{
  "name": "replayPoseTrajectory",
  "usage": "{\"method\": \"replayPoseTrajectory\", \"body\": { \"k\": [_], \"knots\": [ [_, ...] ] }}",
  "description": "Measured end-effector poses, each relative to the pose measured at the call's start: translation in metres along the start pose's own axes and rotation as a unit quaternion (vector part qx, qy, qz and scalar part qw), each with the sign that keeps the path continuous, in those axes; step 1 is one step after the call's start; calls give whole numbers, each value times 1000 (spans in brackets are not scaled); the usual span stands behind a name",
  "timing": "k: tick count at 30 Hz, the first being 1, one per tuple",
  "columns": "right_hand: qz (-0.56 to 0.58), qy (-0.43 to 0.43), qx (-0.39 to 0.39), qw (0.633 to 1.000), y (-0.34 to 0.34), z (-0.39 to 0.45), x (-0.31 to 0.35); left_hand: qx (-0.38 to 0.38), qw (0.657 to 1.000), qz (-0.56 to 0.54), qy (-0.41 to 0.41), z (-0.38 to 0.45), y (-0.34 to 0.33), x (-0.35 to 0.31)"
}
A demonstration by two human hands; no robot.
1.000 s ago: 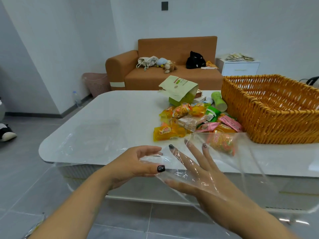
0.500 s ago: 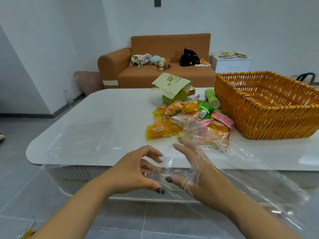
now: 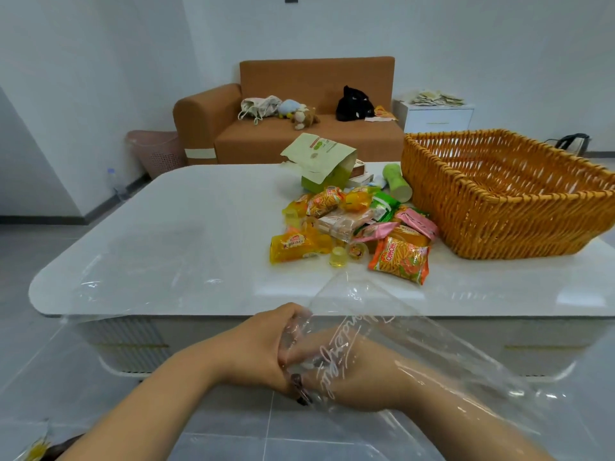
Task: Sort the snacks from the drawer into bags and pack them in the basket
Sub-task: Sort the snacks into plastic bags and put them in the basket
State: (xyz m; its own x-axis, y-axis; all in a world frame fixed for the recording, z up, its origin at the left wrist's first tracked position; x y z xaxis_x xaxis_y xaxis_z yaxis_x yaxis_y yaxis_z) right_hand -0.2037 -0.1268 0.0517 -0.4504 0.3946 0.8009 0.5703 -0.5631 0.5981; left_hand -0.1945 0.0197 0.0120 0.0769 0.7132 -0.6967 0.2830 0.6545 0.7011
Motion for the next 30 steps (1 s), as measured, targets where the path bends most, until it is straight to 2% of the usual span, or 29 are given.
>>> {"method": "replayPoseTrajectory", "body": {
  "k": [4,7,9,11,14,16,18,20,22,24,26,30],
  "knots": [
    [-88,-43,58,994,0,0,-5,31,999,44,-4,-2,-10,-5],
    [-110,-69,74,989,5,2,-5,48,997,53,0,-2,-22,-10],
    [-106,-63,77,989,13,3,-2,28,999,30,11,0,-22,-12],
    [-55,-63,61,995,24,6,-1,-13,1000,2,22,3,-15,-11],
    [35,-104,-32,993,48,4,-8,-88,994,-34,47,6,2,-4],
    [94,-139,-110,980,70,0,-15,-154,983,-63,79,7,16,6],
    [138,-154,-245,947,99,-5,-25,-217,966,-81,115,7,28,15],
    [104,-164,-397,897,127,-9,-45,-273,946,-101,141,7,38,23],
    [64,-201,-485,849,143,-10,-74,-311,926,-144,160,6,43,27],
    [74,-266,-507,816,147,-8,-102,-329,909,-195,164,8,43,24],
    [93,-326,-496,800,147,-2,-124,-334,901,-226,159,11,41,20],
    [140,-361,-498,776,144,12,-147,-320,903,-240,158,16,37,17]
  ]
}}
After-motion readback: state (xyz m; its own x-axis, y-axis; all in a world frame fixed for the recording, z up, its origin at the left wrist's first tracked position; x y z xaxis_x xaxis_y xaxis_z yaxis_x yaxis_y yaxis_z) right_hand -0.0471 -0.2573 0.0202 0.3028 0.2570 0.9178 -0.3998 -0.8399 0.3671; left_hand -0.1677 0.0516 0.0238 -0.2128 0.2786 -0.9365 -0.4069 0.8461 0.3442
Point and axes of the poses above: each hand's wrist, its own z-axis towards the middle knuckle, its own y-axis out of the back of the hand, x = y × z, the point moved 4 cm from there along z, towards the middle knuckle, and after that the axes turned 7 degrees about -x, right-handed, at the moved point
